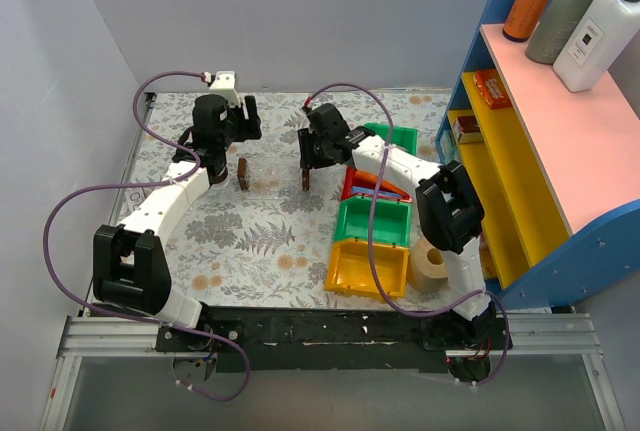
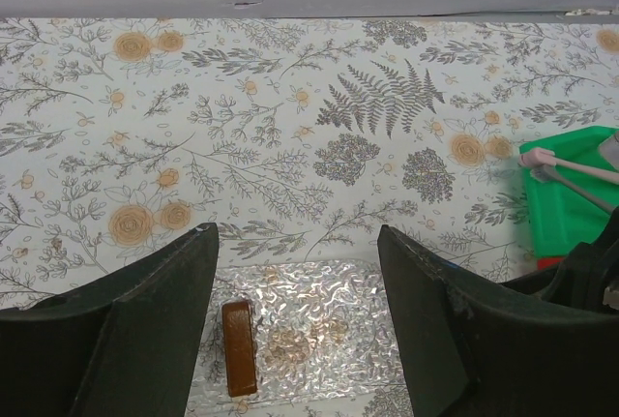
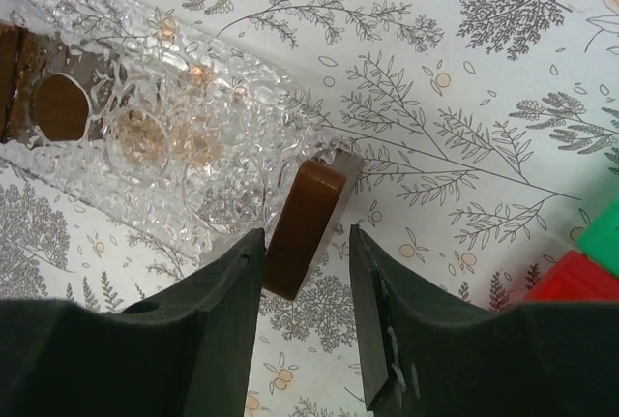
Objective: Prepare toiletry sets of a toothbrush and toothpaste on the tray
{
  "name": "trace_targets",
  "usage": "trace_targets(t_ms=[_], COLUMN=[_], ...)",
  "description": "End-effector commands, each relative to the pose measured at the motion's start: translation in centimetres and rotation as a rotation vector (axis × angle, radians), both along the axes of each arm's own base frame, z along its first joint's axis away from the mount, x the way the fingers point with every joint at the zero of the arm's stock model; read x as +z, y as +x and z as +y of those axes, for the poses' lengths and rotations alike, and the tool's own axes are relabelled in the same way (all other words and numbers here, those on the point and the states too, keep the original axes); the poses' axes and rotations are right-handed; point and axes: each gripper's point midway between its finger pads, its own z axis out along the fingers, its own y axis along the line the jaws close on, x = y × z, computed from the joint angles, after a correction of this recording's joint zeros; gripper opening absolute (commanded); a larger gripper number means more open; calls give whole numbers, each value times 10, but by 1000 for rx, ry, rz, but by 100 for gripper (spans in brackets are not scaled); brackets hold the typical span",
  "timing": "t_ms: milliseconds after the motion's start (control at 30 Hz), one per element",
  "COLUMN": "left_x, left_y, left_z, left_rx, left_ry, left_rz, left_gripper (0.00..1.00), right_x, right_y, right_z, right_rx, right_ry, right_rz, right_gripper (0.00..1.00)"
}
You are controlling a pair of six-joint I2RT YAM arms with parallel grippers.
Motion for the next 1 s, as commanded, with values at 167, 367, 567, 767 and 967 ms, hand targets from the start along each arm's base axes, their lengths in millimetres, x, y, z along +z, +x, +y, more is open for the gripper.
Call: trace_targets(t_ms=[167,367,567,767,967], left_x=[31,33,32,33,35], left_y=[-8,-8,-8,-9,-9], left_z=[4,9,9,9,7], left_rx=[5,29,29,29,21], left_ry=[-20,-14,-14,-16,-26], left_rz=[-69,-75,-73,-77,-80], left_gripper=[67,68,67,68,68], right_x=[-1,-6,-5,-5,-2], right_y=[11,10,11,14,17], right_z=[6,9,12,9,10], right_rx=[-37,-35,-39,-64,-88], right_ry=[-69,-85,-98,-118,-118], right_rz=[-35,-32,-35,-32,-28], right_gripper=[47,44,37,31,27])
